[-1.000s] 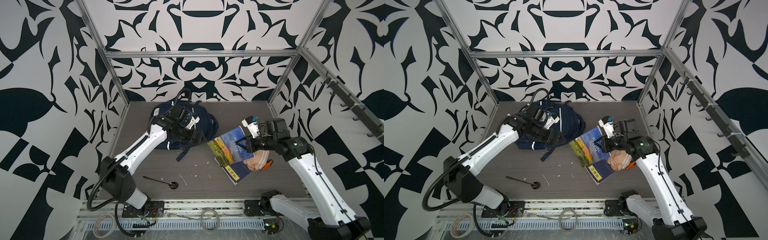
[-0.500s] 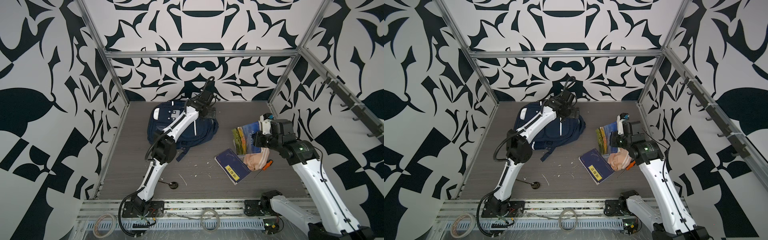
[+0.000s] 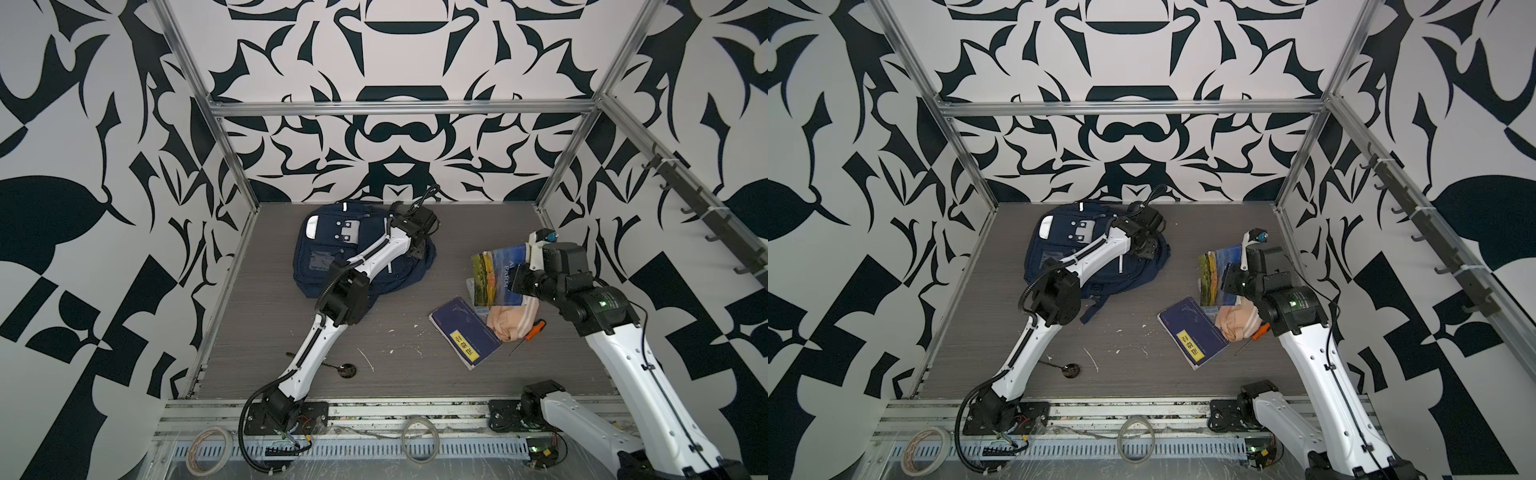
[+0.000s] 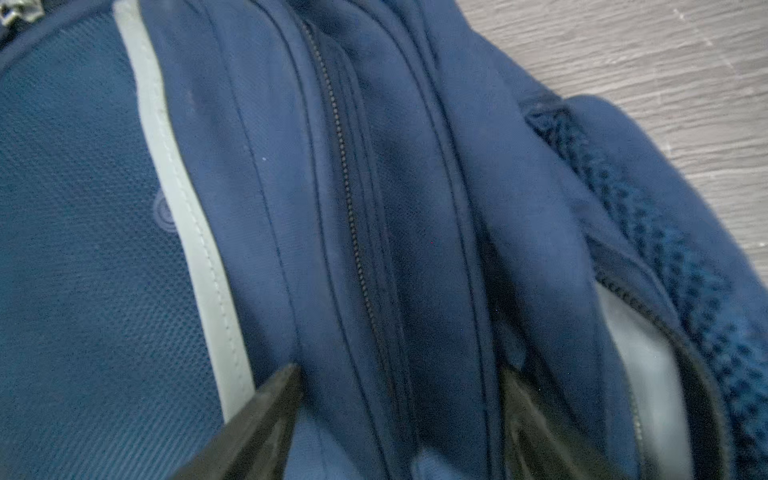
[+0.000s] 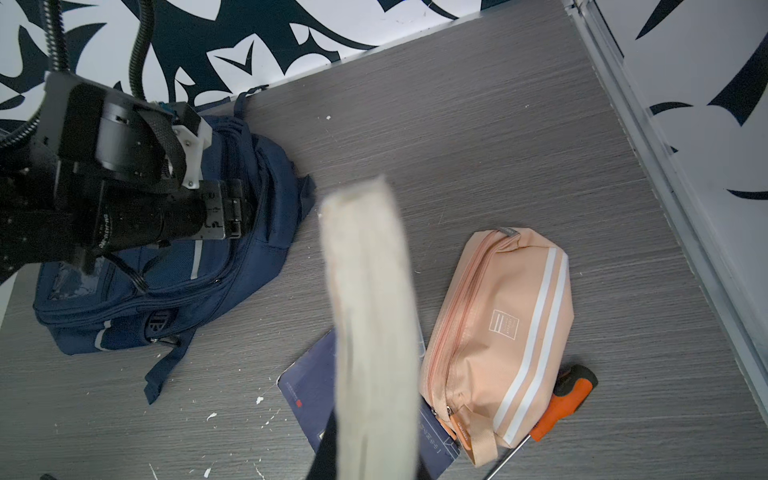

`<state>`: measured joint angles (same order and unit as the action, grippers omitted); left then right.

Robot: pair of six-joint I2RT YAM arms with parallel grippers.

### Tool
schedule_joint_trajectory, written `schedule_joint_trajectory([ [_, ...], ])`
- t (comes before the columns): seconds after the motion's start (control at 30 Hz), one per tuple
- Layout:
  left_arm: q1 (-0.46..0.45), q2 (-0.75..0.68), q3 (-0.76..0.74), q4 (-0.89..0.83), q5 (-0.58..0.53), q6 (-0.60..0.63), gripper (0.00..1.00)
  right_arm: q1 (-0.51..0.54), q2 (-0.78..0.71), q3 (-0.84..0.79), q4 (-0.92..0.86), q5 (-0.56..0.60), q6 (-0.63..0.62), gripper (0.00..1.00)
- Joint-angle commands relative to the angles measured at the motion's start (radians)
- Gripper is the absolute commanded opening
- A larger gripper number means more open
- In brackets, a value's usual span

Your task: Pack the student bag

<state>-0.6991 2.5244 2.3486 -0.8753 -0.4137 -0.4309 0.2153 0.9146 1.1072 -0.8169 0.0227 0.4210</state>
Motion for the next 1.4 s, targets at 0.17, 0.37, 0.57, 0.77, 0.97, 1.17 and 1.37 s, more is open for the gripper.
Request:
schedule_joint_trajectory([
  [0.17,0.088,-0.003,0.064,-0.052,0.049,0.024,0.57,-0.002,-0.015,0.042,0.094,-0.005,0.036,0.0],
  [0.37,0.108,-0.007,0.036,-0.023,0.098,0.041,0.24,-0.002,-0.002,0.09,0.074,-0.001,0.024,0.0],
  [0.57,0.107,-0.079,0.002,0.001,0.14,0.048,0.0,-0.002,-0.006,0.106,0.077,-0.006,0.024,0.0],
  [0.77,0.106,-0.311,-0.196,0.082,0.246,0.085,0.0,-0.002,0.032,0.167,0.061,-0.036,0.037,0.0],
  [0.97,0.117,-0.571,-0.38,0.096,0.443,0.099,0.0,-0.002,0.103,0.226,0.099,-0.129,0.1,0.0],
  [1.17,0.152,-0.788,-0.51,0.165,0.67,0.053,0.0,-0.002,0.157,0.201,0.213,-0.195,0.281,0.0],
  [1.37,0.179,-0.891,-0.521,0.268,0.886,-0.016,0.0,0.017,0.18,0.081,0.415,-0.29,0.525,0.0],
])
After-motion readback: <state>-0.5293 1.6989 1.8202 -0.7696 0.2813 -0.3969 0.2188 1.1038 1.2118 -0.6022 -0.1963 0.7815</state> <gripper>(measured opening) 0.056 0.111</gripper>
